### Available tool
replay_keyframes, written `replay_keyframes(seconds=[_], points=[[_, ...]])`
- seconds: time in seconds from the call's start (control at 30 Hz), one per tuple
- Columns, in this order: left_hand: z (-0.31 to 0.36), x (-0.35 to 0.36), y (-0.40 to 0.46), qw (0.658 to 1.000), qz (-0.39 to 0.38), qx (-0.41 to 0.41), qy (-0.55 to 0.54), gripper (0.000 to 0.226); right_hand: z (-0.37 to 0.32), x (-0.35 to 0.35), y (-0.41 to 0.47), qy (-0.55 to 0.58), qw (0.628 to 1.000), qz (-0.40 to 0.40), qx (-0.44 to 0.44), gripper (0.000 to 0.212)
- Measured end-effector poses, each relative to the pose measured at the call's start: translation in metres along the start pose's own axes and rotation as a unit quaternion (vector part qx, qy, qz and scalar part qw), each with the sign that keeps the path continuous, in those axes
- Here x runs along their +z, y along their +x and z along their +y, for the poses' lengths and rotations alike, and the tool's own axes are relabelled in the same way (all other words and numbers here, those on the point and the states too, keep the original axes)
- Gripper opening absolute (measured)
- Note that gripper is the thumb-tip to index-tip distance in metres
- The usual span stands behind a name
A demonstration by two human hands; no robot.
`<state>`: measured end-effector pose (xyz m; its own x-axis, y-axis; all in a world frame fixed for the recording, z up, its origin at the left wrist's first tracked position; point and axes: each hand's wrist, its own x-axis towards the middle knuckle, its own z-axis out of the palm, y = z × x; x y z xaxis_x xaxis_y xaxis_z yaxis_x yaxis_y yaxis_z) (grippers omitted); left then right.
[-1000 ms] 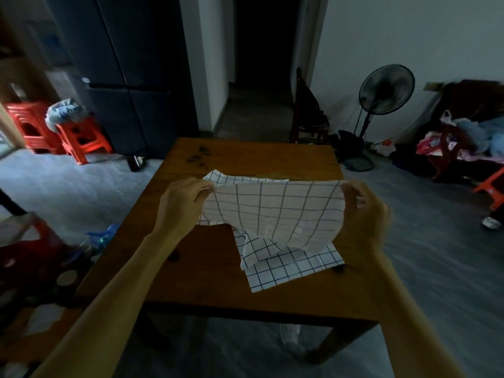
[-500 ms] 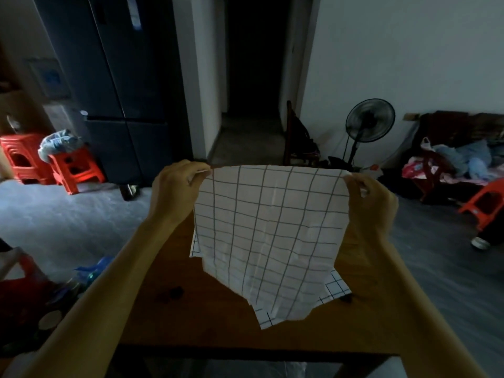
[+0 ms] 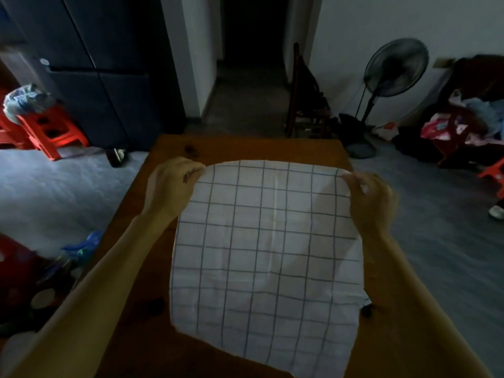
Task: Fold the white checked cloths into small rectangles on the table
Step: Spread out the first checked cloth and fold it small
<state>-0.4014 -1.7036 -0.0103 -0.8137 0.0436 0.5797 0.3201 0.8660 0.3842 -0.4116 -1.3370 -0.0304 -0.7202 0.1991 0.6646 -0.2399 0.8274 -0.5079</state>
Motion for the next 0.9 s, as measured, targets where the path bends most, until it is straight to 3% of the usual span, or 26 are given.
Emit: replay_keyframes(seconds=[0.37, 0.6, 0.9], points=[[-0.054, 0.167, 0.020, 0.984, -0.171, -0.052, -0.018, 0.022, 0.128, 0.122, -0.011, -0.022, 0.988, -0.121, 0.092, 0.019], [-0.065, 0.188, 0.009, 0.977, -0.204, -0.065, -0.025, 0.019, 0.139, 0.119, -0.045, -0.019, 0.986, -0.147, 0.076, 0.015], [-0.063, 0.159, -0.071, 0.959, -0.283, -0.012, -0.025, 0.016, 0.109, 0.068, -0.147, -0.031, 0.973, -0.214, 0.084, 0.019]])
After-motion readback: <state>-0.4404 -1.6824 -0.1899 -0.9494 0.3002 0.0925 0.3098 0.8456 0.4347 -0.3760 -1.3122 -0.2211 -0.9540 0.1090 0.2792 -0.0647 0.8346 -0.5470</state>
